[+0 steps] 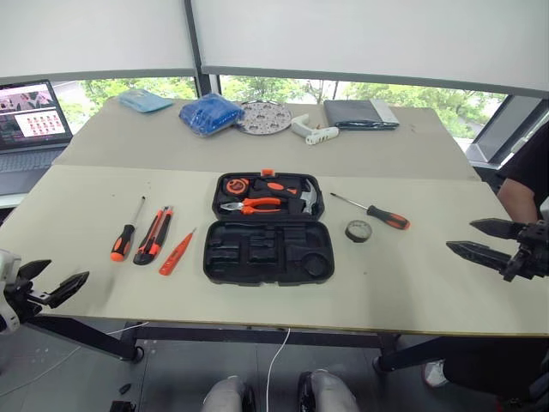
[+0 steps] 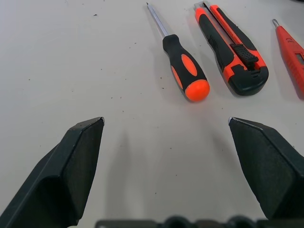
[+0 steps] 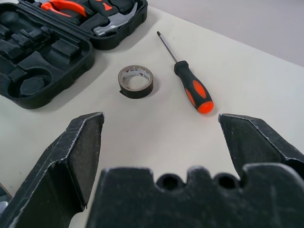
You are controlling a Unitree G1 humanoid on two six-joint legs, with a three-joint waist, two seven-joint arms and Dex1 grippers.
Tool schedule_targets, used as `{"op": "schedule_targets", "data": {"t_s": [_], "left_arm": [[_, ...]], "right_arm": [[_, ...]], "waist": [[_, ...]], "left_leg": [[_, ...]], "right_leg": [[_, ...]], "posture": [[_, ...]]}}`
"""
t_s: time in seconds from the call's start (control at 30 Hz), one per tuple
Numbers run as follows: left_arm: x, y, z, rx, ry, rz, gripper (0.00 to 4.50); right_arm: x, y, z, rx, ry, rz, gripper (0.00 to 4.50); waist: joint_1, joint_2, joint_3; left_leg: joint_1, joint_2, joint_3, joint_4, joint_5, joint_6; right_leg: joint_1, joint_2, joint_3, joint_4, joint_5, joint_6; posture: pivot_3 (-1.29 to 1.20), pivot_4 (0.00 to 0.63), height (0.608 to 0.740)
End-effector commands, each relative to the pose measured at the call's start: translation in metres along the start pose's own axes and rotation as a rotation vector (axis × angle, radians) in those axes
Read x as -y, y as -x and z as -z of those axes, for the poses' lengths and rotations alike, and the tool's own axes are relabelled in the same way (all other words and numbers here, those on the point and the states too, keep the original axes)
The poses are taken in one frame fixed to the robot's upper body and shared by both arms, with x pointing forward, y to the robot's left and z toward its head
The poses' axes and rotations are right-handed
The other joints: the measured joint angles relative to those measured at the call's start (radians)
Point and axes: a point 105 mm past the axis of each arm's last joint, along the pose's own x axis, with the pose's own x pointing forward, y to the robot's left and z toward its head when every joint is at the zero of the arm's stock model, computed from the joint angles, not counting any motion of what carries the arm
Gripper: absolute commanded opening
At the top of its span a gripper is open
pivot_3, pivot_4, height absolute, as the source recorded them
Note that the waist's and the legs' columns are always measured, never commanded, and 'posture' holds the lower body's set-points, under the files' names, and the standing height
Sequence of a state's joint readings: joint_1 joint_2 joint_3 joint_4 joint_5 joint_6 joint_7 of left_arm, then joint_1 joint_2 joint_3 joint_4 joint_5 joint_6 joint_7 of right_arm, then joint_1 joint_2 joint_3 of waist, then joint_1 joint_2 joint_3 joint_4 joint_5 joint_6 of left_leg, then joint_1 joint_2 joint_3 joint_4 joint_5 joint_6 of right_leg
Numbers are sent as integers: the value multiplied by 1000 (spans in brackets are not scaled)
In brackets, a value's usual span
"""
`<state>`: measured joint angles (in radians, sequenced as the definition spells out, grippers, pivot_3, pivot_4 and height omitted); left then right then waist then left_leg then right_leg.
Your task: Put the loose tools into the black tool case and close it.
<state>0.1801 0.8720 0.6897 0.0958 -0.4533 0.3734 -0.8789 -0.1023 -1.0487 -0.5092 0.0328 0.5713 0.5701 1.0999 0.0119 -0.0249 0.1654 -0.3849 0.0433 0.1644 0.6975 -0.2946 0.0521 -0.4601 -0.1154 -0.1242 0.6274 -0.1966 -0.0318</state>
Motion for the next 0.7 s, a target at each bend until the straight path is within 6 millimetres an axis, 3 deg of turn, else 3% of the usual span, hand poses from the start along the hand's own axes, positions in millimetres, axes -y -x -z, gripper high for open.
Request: {"op": "schedule_targets", "data": {"t_s": [0.03, 0.2, 0.3, 0.43, 0.7], "left_arm": [[-2, 0, -18, 35, -11, -9, 4500], [2, -33, -31, -71, 53, -12, 4500], [4, -55, -39, -122, 91, -8, 4500], [1, -75, -39, -185, 112, -37, 4500], [8, -115, -28, -274, 129, 1, 4500]], "right_arm": [[-1, 1, -11, 20, 44, 14, 4472], [-38, -13, -40, 64, 126, -120, 4472], [-74, -27, -63, 104, 169, -265, 4472], [-111, -39, -79, 123, 234, -412, 4472], [-149, -53, -103, 223, 326, -539, 4472]], "waist": [[0, 0, 0], [6, 0, 0], [3, 0, 0], [-4, -1, 0], [0, -2, 0]], "left_leg": [[0, 0, 0, 0, 0, 0], [0, 0, 0, 1, 1, -2], [1, 0, 0, 1, 2, -3], [1, 0, 0, 0, 2, -3], [-1, 0, 1, 1, 7, 4]], "right_leg": [[0, 0, 0, 0, 0, 0], [0, 1, 0, 2, 0, 0], [1, 2, 0, 3, 0, 1], [1, 3, 0, 2, 1, 0], [0, 7, -2, 2, 3, -3]], "posture": [[0, 150, 718], [0, 150, 718], [0, 150, 718], [0, 150, 718], [0, 150, 718]]}}
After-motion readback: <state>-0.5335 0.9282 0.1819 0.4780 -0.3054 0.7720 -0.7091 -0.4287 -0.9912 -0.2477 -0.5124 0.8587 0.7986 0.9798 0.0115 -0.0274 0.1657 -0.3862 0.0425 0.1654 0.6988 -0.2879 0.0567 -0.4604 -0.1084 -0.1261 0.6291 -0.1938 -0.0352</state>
